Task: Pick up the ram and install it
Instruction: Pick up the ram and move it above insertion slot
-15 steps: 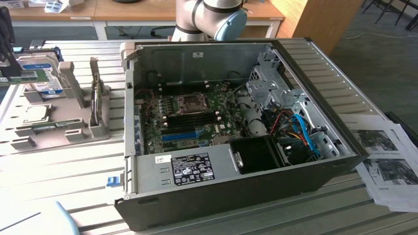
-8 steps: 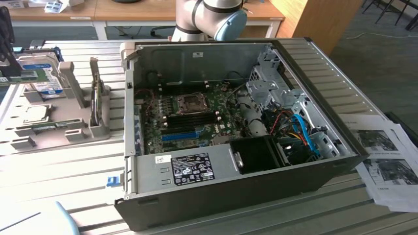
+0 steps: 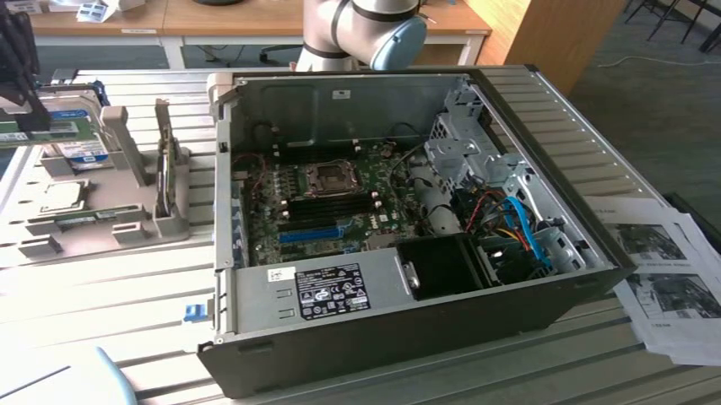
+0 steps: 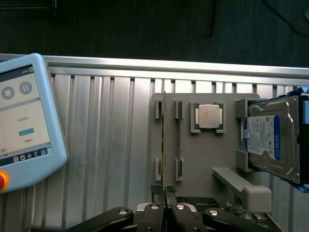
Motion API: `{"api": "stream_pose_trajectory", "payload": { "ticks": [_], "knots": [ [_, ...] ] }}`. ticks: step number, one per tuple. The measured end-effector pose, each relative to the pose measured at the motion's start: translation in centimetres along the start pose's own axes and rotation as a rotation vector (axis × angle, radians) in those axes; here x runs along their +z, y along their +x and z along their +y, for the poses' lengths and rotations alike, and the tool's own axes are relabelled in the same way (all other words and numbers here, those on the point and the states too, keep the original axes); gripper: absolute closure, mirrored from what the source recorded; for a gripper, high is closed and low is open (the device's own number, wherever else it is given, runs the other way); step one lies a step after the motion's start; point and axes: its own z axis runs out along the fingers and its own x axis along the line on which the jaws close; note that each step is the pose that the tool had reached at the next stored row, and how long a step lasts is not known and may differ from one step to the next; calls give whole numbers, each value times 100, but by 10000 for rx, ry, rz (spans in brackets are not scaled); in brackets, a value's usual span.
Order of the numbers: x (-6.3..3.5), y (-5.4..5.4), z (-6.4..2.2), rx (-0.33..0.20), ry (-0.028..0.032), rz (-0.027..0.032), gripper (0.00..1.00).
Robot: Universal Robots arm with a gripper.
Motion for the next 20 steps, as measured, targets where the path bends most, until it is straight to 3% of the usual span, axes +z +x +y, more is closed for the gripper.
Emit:
{"api": "stream_pose_trajectory", "payload": {
  "ticks": [6, 8, 9, 20],
  "knots": [
    [-4, 4, -124, 0, 0, 0, 89],
    [-12, 10, -370, 0, 0, 0, 89],
    [-15, 12, -441, 0, -1, 1, 89],
    [-25, 22, -776, -1, 0, 0, 89]
  ]
}}
